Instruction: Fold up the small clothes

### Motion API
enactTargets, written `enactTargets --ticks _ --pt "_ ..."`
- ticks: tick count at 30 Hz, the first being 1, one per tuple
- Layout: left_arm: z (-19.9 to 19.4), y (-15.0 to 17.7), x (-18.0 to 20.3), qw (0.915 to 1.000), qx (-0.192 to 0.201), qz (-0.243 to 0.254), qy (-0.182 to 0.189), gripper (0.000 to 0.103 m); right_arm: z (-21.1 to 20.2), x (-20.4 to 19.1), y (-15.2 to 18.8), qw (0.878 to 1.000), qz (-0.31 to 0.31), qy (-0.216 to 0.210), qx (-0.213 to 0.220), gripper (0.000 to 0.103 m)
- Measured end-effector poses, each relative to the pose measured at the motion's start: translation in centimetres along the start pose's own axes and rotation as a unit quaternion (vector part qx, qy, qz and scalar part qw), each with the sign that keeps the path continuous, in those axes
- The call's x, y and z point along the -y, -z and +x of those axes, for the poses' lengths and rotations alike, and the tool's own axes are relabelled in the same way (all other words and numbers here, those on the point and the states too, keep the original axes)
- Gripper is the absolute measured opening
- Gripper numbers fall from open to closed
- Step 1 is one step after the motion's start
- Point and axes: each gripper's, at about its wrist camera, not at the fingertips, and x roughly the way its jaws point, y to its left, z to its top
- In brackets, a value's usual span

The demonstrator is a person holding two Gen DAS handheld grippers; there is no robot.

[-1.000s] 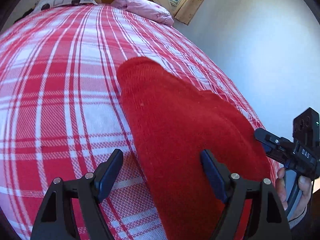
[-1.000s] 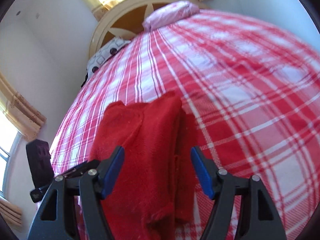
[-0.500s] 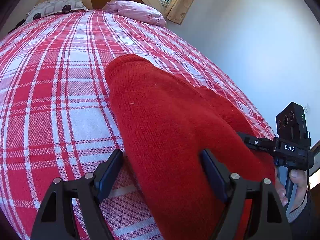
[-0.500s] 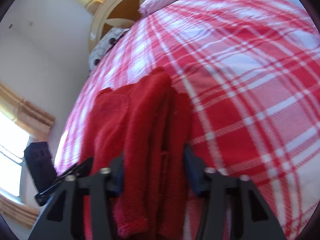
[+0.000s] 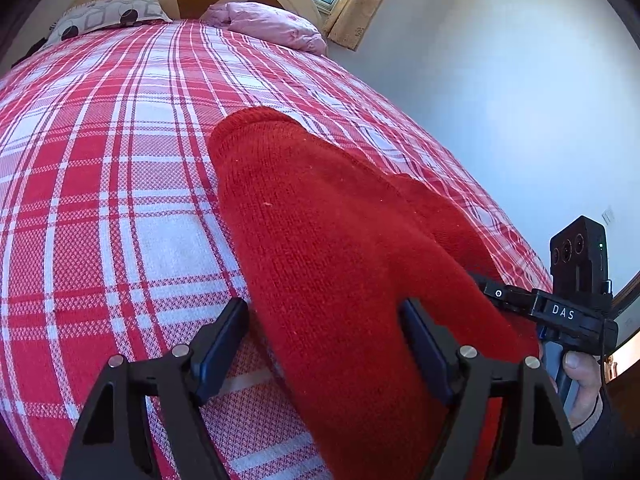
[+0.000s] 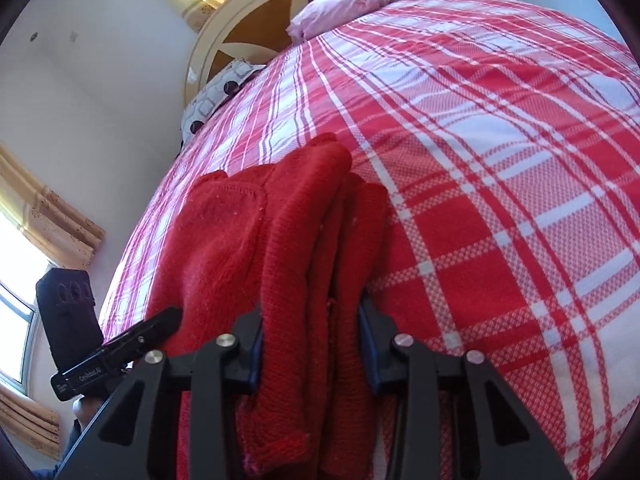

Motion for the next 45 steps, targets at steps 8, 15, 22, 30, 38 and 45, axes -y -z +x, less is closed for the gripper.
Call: enactTargets --ticks 8,15,22,30,38,45 --pt "-0.1 0.3 1.0 0.9995 0.005 0.028 -0.010 0.063 0.0 1.2 -0.1 0.999 0.028 -0.027 -0.001 0.039" --pt "-0.7 0.5 2.3 0.9972 0.027 0.062 -0.032 0.046 -0.4 -0.7 -0.2 1.000 -0.009 0.007 0.010 0.034" --pt "-2.3 0.2 2.3 0.9974 0.044 0.051 -0.025 0.038 -1.5 -2.1 -0.2 0.999 -0.018 0.013 0.031 0.033" --pt "-5.8 0.1 2.7 0.9965 0.065 0.046 -0.022 0.037 -1.8 -3.7 0.1 0.999 -0.024 -0.005 0.031 0.032" --pt "-9.4 0.8 2.2 0.9941 0.084 0.038 -0.057 0.037 -1.7 -6.9 0.7 0.998 -0.039 -0.034 0.030 0.032" --pt "-11.1 1.7 1.2 0.9909 0.080 0.032 -0.103 0.037 -1.0 -9.8 1.5 0.997 -0.056 -0.050 0.021 0.032"
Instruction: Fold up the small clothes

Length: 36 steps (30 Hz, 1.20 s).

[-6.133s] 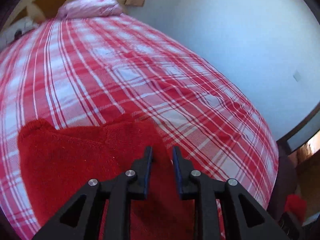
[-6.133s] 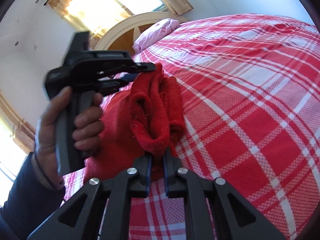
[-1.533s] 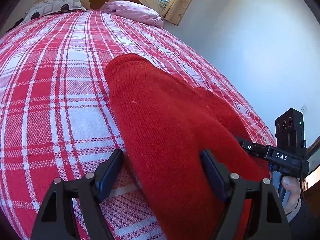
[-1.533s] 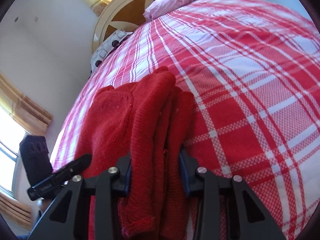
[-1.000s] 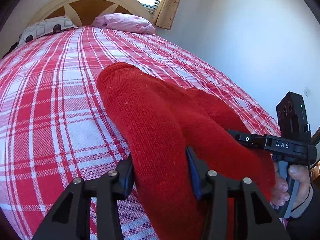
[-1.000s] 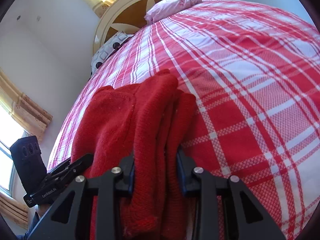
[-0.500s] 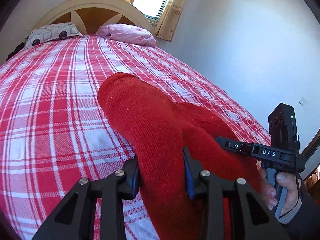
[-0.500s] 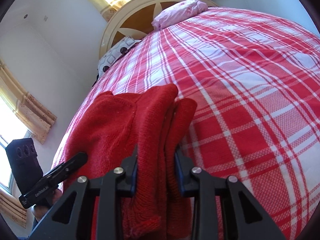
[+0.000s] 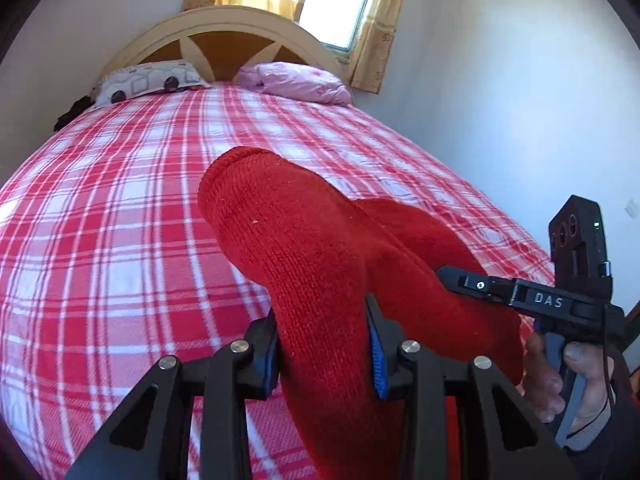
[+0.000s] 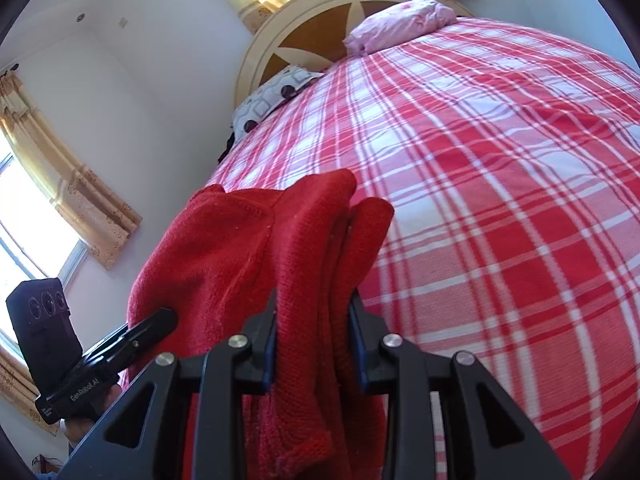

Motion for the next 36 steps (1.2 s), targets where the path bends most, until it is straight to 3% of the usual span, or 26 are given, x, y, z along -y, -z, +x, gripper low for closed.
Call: enactTargets --ticks 19,36 --pt "-8.2 2.8 -6.4 0.9960 0.041 -0.048 -0.064 0.036 3.6 -9.5 2.3 0.997 -0.053 -0.050 -0.035 0.032" --pt "-15.3 5.7 -14.9 0.9802 0.078 -0.124 -0.134 0.036 10.9 -20.2 4.6 0.982 -0.129 -0.099 -0.094 0.032"
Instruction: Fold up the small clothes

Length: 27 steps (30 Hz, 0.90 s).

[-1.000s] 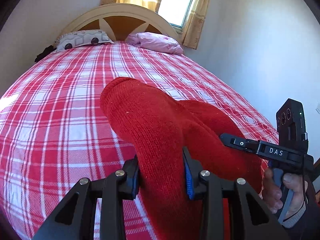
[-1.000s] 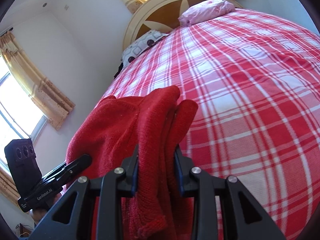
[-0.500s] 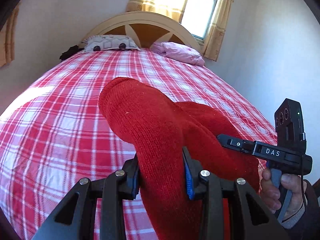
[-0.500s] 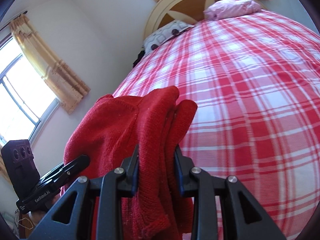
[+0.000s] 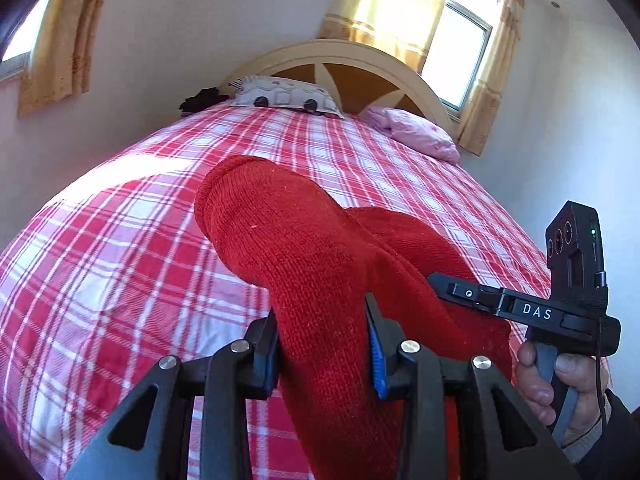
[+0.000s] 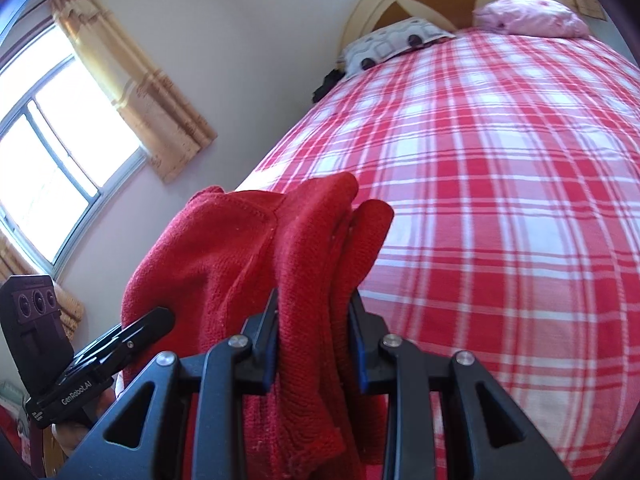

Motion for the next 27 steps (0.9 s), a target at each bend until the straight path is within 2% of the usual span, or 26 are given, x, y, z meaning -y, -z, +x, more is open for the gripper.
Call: enactTargets --ticks 12,20,27 --pt "-2.3 0.6 -5.7 0.9980 0.005 -0.040 -0.048 0.036 6.1 -5.2 0.0 0.998 -0.030 -0.034 -0.038 0.032" --pt "-3.6 1.6 -8.4 0.9966 0.005 -0.056 -0.060 0.036 8.6 -7.2 0.3 0.996 -0.043 -0.047 -0.057 0.032" --pt "-2.8 2.4 -9.9 0.9954 -0.010 -0.068 -0.066 0.036 10.7 -7.9 1.1 0.995 -0.045 -0.046 -0.073 0.032"
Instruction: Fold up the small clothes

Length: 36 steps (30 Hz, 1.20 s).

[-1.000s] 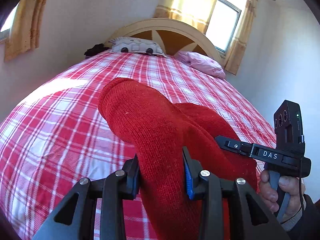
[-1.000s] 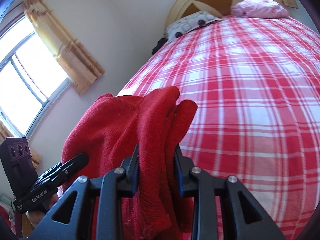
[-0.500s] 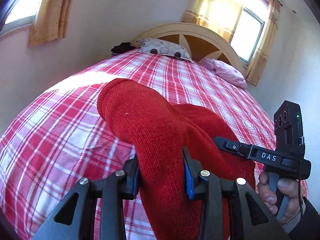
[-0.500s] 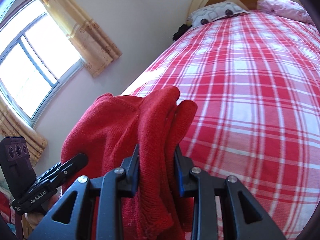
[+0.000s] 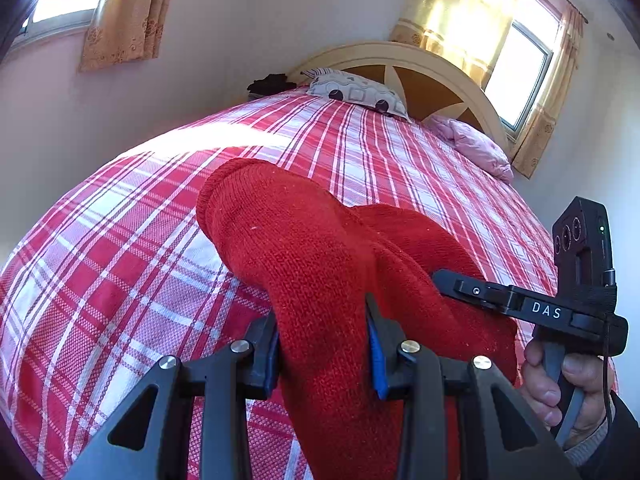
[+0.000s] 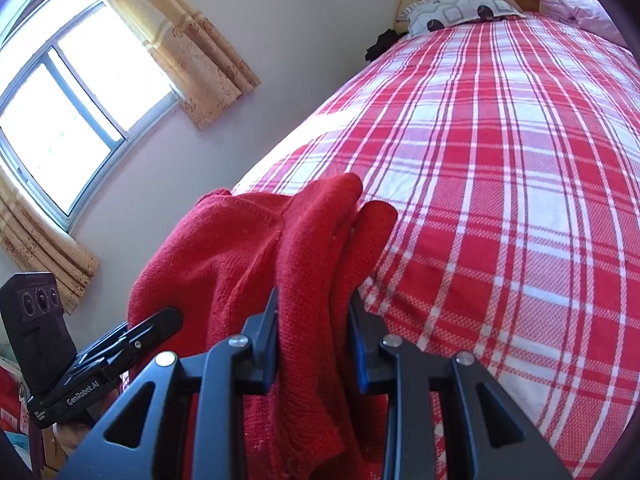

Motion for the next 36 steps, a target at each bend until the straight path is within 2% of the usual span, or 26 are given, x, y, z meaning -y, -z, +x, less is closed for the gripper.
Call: enactTargets --ticks 10,18,20,23,25,27,31,33,36 --pt "1.3 1.5 -1.4 0.9995 -0.029 0.001 -0.008 0.036 1.3 1.1 0.8 1.000 0.017 -0.001 -0.016 0.032" --pt "2.0 2.3 -2.0 0.9997 -0.026 0.002 -0.004 0.037 2.2 2.2 1.3 0.999 0.030 0.002 -0.029 0.032" --pt "2.1 2.7 -2.2 0.9997 -0.022 0.000 -0.004 0.040 2.7 2.5 1.4 0.999 0.030 0.007 -0.040 0.033" --pt "2.0 3.1 -1.7 0.9997 -0.014 0.012 -0.013 0.047 3.2 2.8 1.6 0.998 0.031 0.014 -0.049 0.039" --pt "2.0 3.2 -1.4 0.9995 -0.017 0.016 -0.019 0.047 3.0 2.9 1.6 0.998 0.028 0.022 -0.046 0.043" --pt "1.8 3.2 -1.5 0.9995 -0.021 0.011 -0.019 0.048 2.5 3.1 1.6 0.998 0.029 0.029 -0.041 0.051" --pt "0.4 3.5 -1.6 0.9995 -0.023 0.001 -0.020 0.048 -0.1 3.0 1.6 0.999 0.021 0.045 -0.021 0.056" --pt "-0.4 3.8 -1.2 0.9993 -0.022 0.012 -0.028 0.048 -1.5 2.4 1.7 0.998 0.015 0.057 -0.009 0.069" --pt "-1.8 4.2 -0.5 0.9988 -0.019 0.022 -0.040 0.048 -4.2 0.9 2.3 0.997 0.007 0.073 0.020 0.080"
